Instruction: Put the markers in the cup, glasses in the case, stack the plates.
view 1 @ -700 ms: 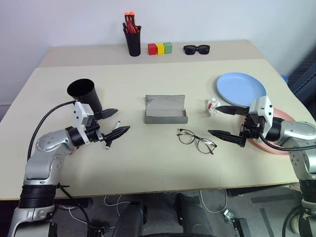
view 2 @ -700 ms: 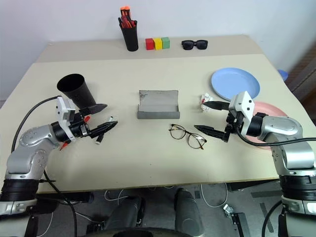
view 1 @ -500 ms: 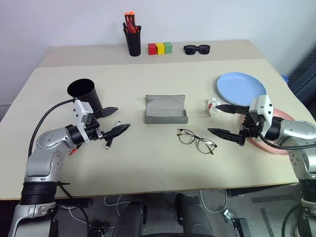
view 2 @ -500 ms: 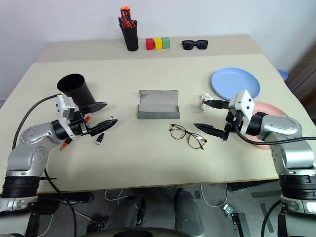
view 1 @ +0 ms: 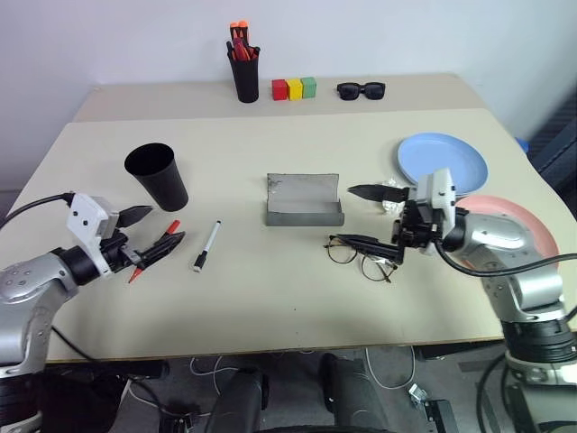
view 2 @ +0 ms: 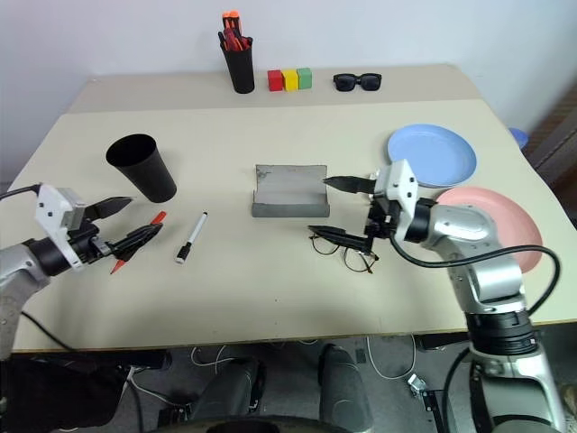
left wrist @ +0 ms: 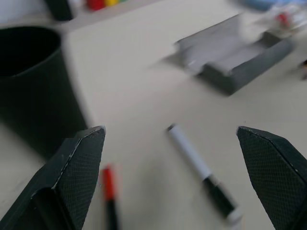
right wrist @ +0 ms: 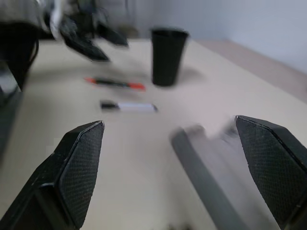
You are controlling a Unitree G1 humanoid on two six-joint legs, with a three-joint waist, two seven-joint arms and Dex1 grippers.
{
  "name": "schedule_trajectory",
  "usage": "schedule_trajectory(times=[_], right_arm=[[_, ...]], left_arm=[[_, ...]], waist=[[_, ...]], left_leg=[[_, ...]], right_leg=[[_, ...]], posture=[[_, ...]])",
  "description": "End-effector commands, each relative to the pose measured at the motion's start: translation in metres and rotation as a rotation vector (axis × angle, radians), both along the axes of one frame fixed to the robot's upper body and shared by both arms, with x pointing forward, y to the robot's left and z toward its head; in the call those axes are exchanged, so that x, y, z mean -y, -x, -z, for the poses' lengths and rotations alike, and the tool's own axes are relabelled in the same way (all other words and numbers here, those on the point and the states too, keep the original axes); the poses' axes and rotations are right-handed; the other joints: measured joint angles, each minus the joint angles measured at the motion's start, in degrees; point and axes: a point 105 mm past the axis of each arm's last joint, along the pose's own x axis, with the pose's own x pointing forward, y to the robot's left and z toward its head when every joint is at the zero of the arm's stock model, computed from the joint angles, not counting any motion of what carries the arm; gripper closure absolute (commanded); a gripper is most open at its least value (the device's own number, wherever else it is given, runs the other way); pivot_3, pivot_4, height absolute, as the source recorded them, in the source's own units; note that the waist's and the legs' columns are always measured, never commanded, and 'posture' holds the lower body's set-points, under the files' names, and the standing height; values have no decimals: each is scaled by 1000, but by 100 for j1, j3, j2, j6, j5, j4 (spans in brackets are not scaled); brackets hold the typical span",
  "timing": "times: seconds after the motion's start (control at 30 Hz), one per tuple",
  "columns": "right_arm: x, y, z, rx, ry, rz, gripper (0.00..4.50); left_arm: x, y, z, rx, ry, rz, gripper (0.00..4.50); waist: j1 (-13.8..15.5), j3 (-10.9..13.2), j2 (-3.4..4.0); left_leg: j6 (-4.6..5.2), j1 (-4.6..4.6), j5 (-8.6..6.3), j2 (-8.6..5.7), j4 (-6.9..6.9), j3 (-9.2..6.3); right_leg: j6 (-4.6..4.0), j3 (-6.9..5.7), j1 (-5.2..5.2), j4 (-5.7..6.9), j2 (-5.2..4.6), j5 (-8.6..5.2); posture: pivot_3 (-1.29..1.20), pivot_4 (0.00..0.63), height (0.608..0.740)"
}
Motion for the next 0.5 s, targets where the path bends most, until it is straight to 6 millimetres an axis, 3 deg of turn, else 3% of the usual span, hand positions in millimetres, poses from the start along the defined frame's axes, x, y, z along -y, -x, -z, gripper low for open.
schedule_trajectory(times=[0.03, 0.13, 0.3, 0.5], right_arm=[[-17, 11, -14, 53, -24, -41, 32], [-21, 16, -12, 50, -45, -50, 32], [-27, 16, -9, 46, -61, -43, 32], [-30, 21, -2, 30, -70, -35, 32]], left_arm=[[-20, 0, -3, -70, -44, -110, 0], [-27, -4, 8, -182, -67, -217, 0], [-20, 5, 15, -360, -74, -207, 0], [-20, -5, 18, -478, -138, -254, 0]], waist=[[9, -1, -1], [3, 0, -1], [-30, 0, 0], [-13, 0, -1]], left_leg=[[0, 0, 0, -1, 0, -1], [0, -1, 0, -2, 0, -1], [0, 0, 0, -2, -1, -2], [0, 0, 0, -1, -2, -3]], right_leg=[[0, -1, 0, 1, 0, 0], [0, -1, 0, -1, 0, 0], [1, -2, -3, 3, 2, 0], [0, -1, -7, 7, 6, 0]], posture=[[0, 150, 740], [0, 150, 740], [0, 150, 740], [0, 150, 740]])
